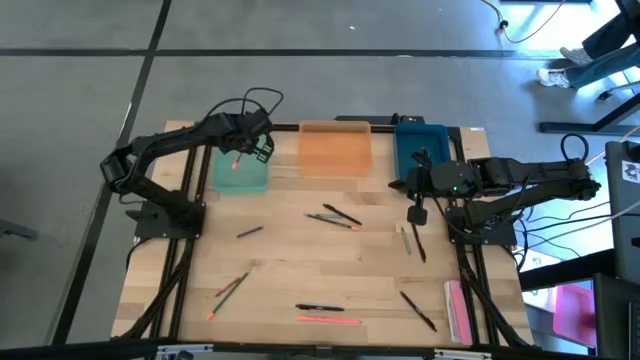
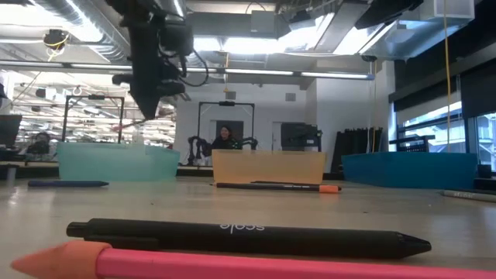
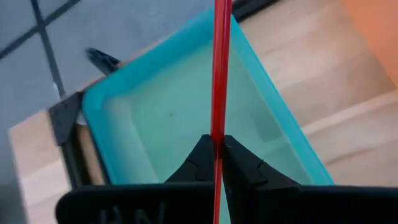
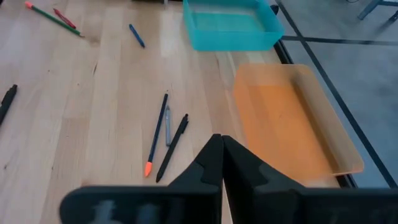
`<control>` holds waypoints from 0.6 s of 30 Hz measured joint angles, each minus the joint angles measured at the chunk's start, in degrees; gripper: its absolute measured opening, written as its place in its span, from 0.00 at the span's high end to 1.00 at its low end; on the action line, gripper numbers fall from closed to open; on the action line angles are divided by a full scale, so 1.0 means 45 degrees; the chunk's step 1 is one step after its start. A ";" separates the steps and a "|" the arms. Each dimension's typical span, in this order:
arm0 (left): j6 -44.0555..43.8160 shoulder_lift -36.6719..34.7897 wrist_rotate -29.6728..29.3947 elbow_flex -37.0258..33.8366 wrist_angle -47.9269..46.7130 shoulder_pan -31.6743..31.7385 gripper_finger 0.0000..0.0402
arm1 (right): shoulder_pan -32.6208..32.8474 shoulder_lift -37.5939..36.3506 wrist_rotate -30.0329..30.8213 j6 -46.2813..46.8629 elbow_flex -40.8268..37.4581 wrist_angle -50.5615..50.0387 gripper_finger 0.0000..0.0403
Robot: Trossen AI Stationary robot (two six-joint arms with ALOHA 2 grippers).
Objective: Sort crayons/erasers/pens/pencils in bins
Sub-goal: Put the red pencil into the light blue bin
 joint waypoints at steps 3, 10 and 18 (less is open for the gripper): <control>0.0011 0.0009 0.0050 -0.0847 0.0741 0.0073 0.99 | 0.0000 0.0002 0.0009 -0.0022 0.0000 0.0000 0.98; 0.0010 0.0010 0.0083 -0.2352 0.1974 0.0394 1.00 | 0.0000 0.0002 0.0004 -0.0009 0.0000 0.0000 0.98; 0.0519 0.0010 0.0124 -0.3246 0.3698 0.0758 0.99 | 0.0000 0.0002 0.0000 -0.0003 0.0000 0.0005 0.98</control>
